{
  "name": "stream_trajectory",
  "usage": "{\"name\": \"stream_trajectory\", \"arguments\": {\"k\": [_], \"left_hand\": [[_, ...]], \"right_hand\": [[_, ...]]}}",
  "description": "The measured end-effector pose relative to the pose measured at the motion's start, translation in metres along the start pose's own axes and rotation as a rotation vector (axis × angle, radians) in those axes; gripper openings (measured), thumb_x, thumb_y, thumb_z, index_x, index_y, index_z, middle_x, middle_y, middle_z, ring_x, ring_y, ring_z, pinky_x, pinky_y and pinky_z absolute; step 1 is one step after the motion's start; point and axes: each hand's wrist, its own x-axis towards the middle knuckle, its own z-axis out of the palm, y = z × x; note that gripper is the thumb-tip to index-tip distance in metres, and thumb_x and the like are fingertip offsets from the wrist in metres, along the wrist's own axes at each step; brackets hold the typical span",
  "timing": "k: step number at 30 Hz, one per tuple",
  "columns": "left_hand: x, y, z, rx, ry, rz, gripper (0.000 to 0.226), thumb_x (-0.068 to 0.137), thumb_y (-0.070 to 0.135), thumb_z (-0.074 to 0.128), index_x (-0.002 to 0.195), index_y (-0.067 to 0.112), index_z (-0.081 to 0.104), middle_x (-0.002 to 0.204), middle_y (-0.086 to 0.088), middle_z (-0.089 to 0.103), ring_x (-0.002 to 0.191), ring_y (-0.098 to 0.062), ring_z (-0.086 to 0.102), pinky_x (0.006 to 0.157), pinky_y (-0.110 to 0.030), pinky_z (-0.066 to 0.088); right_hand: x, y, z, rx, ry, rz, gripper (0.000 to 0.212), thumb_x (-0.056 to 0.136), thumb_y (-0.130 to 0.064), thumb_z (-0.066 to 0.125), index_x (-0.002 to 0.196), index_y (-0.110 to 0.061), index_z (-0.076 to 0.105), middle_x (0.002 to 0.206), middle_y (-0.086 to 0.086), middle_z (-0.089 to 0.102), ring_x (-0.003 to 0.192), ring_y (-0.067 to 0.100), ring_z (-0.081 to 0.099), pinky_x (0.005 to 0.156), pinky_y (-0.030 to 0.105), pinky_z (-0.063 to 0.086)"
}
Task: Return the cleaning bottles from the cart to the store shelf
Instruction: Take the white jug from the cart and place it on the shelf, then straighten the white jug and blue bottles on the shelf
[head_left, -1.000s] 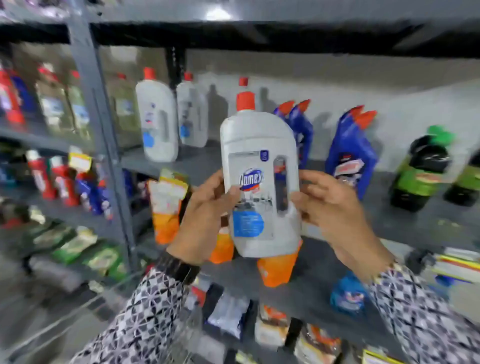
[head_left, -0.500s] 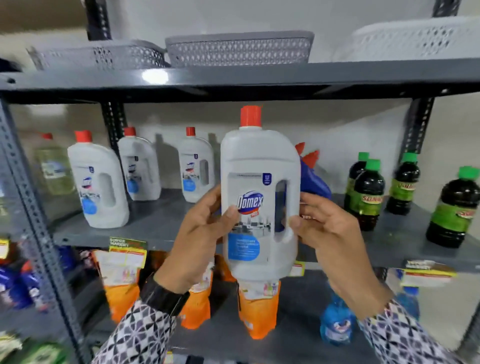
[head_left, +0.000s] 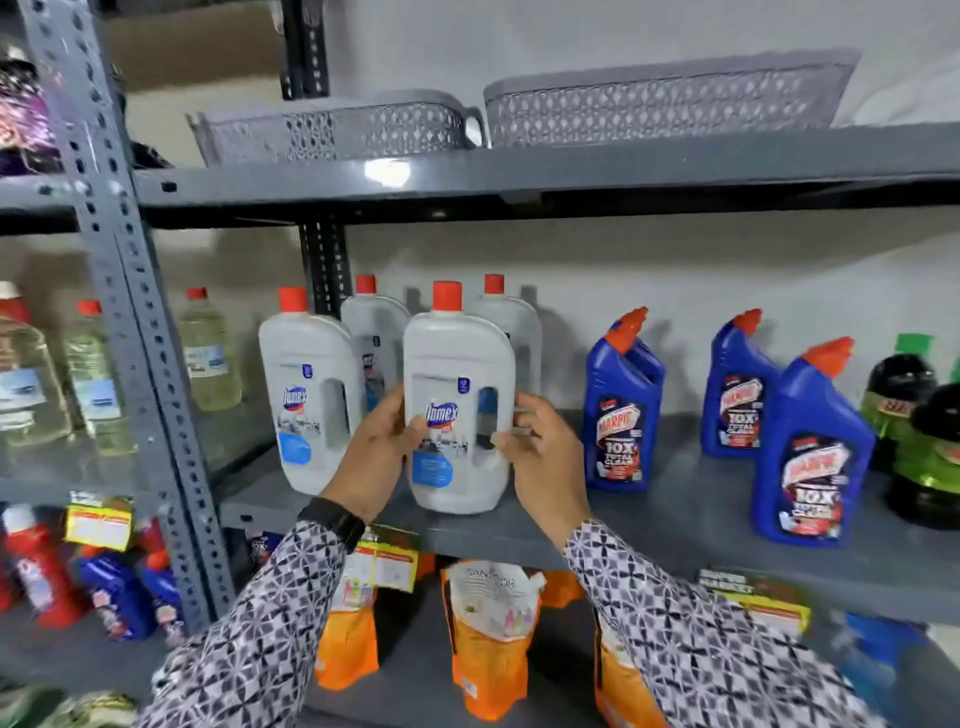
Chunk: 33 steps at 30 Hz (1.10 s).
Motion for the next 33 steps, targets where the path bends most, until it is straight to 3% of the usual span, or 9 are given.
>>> {"name": "stream_trajectory", "arguments": {"k": [5, 10, 13, 18, 24, 28, 30, 33], "left_hand": [[0.003, -0.018, -0.014, 0.053, -0.015, 0.009, 0.051, 0.105, 0.006, 0.049, 0.153, 0.023, 0.045, 0.149, 0.003, 0.061, 0.140, -0.016, 0.055, 0.117, -0.042, 0.044], [-0.001, -0.039, -0.025, 0.209, -0.120, -0.043, 0.067, 0.099, 0.001, 0.059, 0.155, 0.031, 0.039, 0.147, 0.008, 0.061, 0.137, -0.011, 0.057, 0.117, -0.043, 0.045], [0.010, -0.040, -0.017, 0.239, -0.157, -0.053, 0.063, 0.099, 0.001, 0.058, 0.154, 0.027, 0.039, 0.147, 0.006, 0.062, 0.137, -0.011, 0.057, 0.117, -0.041, 0.046], [0.013, -0.045, -0.001, 0.171, -0.206, -0.046, 0.065, 0.100, 0.000, 0.056, 0.157, 0.023, 0.035, 0.147, 0.002, 0.061, 0.136, -0.012, 0.059, 0.111, -0.033, 0.051], [0.012, -0.050, -0.009, 0.158, -0.242, -0.054, 0.065, 0.099, 0.002, 0.058, 0.156, 0.024, 0.035, 0.147, 0.002, 0.062, 0.134, -0.013, 0.060, 0.102, -0.029, 0.056], [0.009, -0.045, -0.006, 0.144, -0.228, -0.079, 0.066, 0.099, 0.001, 0.057, 0.156, 0.026, 0.035, 0.144, 0.005, 0.064, 0.130, -0.007, 0.063, 0.092, -0.022, 0.058], [0.005, -0.042, -0.004, 0.160, -0.209, -0.098, 0.068, 0.099, 0.002, 0.059, 0.156, 0.031, 0.036, 0.140, 0.009, 0.067, 0.127, -0.006, 0.064, 0.096, -0.026, 0.058], [-0.012, -0.034, 0.005, 0.167, 0.029, -0.043, 0.067, 0.096, 0.008, 0.066, 0.152, 0.035, 0.043, 0.133, 0.009, 0.069, 0.119, -0.007, 0.067, 0.101, -0.032, 0.053]], "right_hand": [[0.003, 0.018, 0.009, -0.043, 0.029, -0.008, 0.042, 0.090, -0.003, 0.072, 0.124, -0.027, 0.064, 0.110, -0.011, 0.074, 0.100, 0.002, 0.071, 0.085, 0.020, 0.057], [0.002, 0.037, 0.005, -0.134, -0.217, 0.112, 0.063, 0.082, -0.006, 0.083, 0.133, -0.029, 0.056, 0.124, -0.008, 0.073, 0.109, 0.008, 0.073, 0.094, 0.034, 0.062], [0.009, 0.043, 0.002, -0.172, -0.211, 0.154, 0.058, 0.083, -0.004, 0.081, 0.130, -0.028, 0.057, 0.123, -0.006, 0.074, 0.112, 0.009, 0.072, 0.101, 0.041, 0.059], [0.010, 0.047, -0.012, -0.183, -0.187, 0.188, 0.054, 0.088, -0.001, 0.076, 0.131, -0.025, 0.055, 0.117, -0.011, 0.071, 0.106, 0.001, 0.069, 0.101, 0.038, 0.059], [0.002, 0.052, -0.016, -0.224, -0.201, 0.162, 0.051, 0.087, -0.010, 0.079, 0.129, -0.026, 0.056, 0.123, -0.007, 0.073, 0.112, 0.009, 0.071, 0.100, 0.040, 0.060], [0.001, 0.048, -0.016, -0.223, -0.203, 0.160, 0.054, 0.086, -0.012, 0.080, 0.132, -0.027, 0.056, 0.123, -0.007, 0.073, 0.112, 0.010, 0.072, 0.100, 0.043, 0.060], [-0.001, 0.044, -0.018, -0.226, -0.220, 0.170, 0.053, 0.086, -0.013, 0.080, 0.131, -0.029, 0.055, 0.119, -0.011, 0.073, 0.108, 0.008, 0.072, 0.098, 0.041, 0.060], [-0.013, 0.033, -0.033, -0.244, -0.169, 0.157, 0.060, 0.089, -0.015, 0.078, 0.137, -0.038, 0.050, 0.112, -0.020, 0.067, 0.102, 0.000, 0.068, 0.090, 0.022, 0.058]]}}
